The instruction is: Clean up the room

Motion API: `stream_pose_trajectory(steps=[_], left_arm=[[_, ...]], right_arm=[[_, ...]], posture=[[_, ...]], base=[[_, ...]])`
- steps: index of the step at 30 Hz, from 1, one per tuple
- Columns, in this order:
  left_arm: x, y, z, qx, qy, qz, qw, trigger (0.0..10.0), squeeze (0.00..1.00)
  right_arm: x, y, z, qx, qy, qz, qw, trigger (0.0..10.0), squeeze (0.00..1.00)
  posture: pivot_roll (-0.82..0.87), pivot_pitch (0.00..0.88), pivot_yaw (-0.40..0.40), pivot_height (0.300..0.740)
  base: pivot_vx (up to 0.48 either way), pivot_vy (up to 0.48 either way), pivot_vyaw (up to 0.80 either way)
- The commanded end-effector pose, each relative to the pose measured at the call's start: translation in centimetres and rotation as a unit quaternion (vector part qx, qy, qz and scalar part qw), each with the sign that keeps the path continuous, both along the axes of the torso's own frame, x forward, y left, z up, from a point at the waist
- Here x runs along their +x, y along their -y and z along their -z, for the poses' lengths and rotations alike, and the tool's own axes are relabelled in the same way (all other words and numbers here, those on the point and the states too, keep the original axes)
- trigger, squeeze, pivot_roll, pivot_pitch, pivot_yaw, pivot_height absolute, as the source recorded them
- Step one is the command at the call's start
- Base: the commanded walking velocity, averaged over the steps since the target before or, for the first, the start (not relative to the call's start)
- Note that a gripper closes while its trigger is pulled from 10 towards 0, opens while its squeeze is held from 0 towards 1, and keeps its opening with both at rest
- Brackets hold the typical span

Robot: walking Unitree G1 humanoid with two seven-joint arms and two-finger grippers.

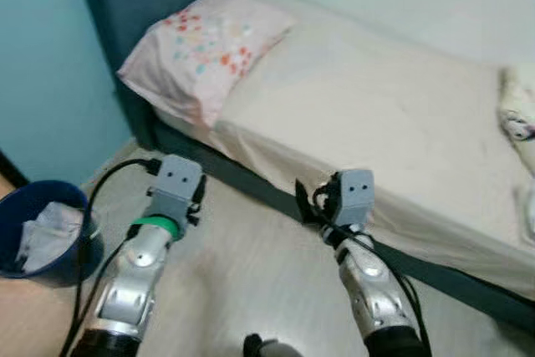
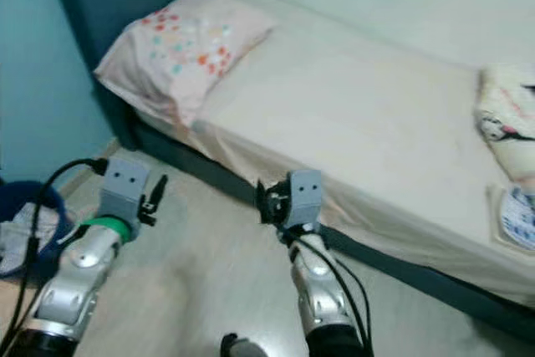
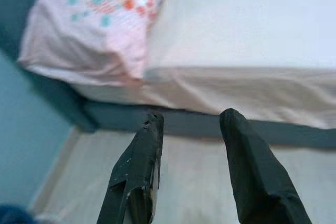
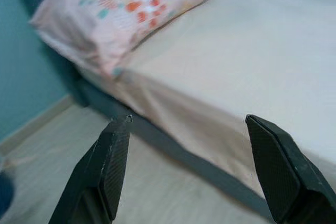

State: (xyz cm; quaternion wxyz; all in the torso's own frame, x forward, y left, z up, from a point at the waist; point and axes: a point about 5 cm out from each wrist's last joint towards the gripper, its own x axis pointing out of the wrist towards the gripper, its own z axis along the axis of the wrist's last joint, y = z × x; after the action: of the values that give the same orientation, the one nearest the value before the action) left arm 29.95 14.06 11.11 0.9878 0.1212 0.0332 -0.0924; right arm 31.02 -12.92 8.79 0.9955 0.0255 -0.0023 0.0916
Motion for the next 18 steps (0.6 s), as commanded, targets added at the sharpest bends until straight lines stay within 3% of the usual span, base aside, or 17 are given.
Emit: stream_pose_trajectory(steps=[1,18], left_arm=[[-0.2,-0.14,0.27,-0.004,-0.005,0.0,1.0,10.0,0.0],[-0.36,0.1,0.11,-0.005,0.006,0.014,1.0,10.0,0.0]], right_arm=[[-0.37,-0.03,0.77,0.004,-0.015,0.002,1.0,10.0,0.0],[-0.41,0.15,0.88,0.0,-0.016,0.005,1.0,10.0,0.0]], posture=[[0.04,0.067,-0.007,0.74],[0.04,0.074,-0.01,0.74]], base=[[0.0,0.0,-0.8],[0.0,-0.016,-0.79]])
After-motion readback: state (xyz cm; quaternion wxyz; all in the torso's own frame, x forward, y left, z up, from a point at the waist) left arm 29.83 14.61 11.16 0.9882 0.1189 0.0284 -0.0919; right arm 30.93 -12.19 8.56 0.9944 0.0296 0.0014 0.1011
